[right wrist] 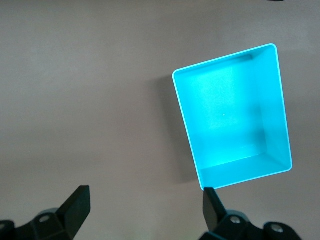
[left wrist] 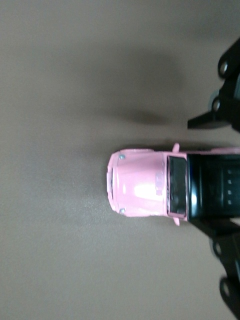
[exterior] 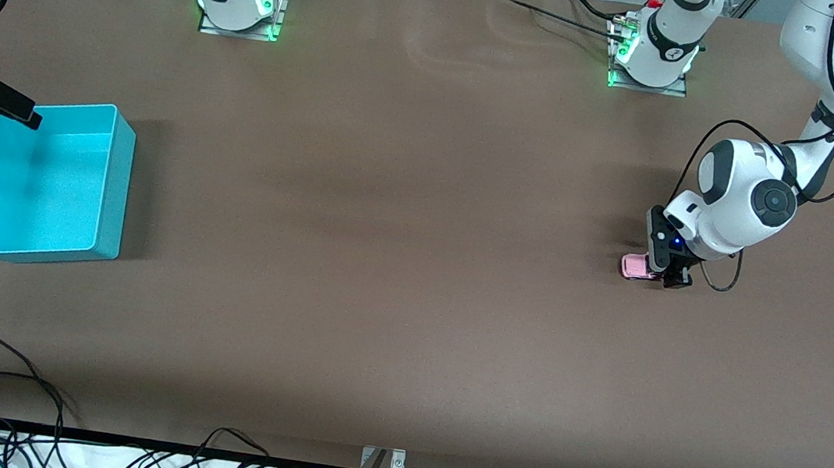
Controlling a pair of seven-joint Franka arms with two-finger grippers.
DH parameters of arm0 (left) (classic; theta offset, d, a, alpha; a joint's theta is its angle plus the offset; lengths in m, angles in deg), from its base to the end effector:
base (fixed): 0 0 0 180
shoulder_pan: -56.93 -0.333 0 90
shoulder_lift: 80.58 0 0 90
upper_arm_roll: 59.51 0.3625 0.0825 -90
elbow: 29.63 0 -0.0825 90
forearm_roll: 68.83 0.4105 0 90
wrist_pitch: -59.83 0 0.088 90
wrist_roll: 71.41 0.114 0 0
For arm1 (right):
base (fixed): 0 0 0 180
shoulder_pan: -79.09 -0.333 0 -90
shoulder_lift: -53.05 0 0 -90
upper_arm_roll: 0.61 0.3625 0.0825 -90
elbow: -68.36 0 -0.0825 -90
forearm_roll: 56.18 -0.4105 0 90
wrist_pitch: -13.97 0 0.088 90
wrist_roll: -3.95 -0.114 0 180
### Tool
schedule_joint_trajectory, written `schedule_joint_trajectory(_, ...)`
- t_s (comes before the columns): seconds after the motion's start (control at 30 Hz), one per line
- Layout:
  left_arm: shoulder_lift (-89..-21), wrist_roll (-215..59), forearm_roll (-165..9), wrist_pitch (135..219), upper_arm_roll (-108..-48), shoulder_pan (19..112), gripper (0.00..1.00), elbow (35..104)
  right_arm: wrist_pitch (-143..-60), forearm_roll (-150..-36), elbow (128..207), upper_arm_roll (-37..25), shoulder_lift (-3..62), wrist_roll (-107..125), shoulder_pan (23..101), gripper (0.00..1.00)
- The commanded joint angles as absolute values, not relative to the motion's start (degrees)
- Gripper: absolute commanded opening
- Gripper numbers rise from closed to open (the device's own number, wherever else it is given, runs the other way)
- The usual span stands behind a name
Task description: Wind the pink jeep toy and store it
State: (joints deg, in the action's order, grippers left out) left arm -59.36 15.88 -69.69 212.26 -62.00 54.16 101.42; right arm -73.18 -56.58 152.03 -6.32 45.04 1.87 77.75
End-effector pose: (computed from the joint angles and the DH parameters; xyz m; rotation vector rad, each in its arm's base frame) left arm 0.5605 0.0027 0.2025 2.2856 -2.1343 0.0280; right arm 0.6221 -0.0420 0.6307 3.1289 -0.1755 -0.1231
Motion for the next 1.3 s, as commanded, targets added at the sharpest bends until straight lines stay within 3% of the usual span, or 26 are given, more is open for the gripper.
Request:
schedule_joint_trajectory(0.0, -59.8, 19.3, -71.7, 212.6, -61.9, 54.1, 0.00, 101.2, -71.9, -57.4, 151.2, -6.1, 45.3, 1.8, 77.9, 1.00)
schedule_joint_trajectory(0.53, -65.0, 19.0, -75.0, 207.0, -62.4, 56.5, 0.00, 100.5, -71.4, -57.3, 151.2, -5.3, 45.7, 1.1, 77.7, 1.00)
schedule_joint_trajectory(0.8, -64.8, 16.0, -81.4, 206.2, -65.4, 58.6, 0.00, 99.7, -71.3, -57.2, 151.2, -5.6, 45.9, 1.4, 77.7, 1.00)
schedule_joint_trajectory(1.27, -63.9, 13.7, -81.0, 206.2, -65.3, 59.8, 0.00, 99.7, -71.3, -57.3, 151.2, -7.6, 45.9, 2.2, 77.9, 1.00)
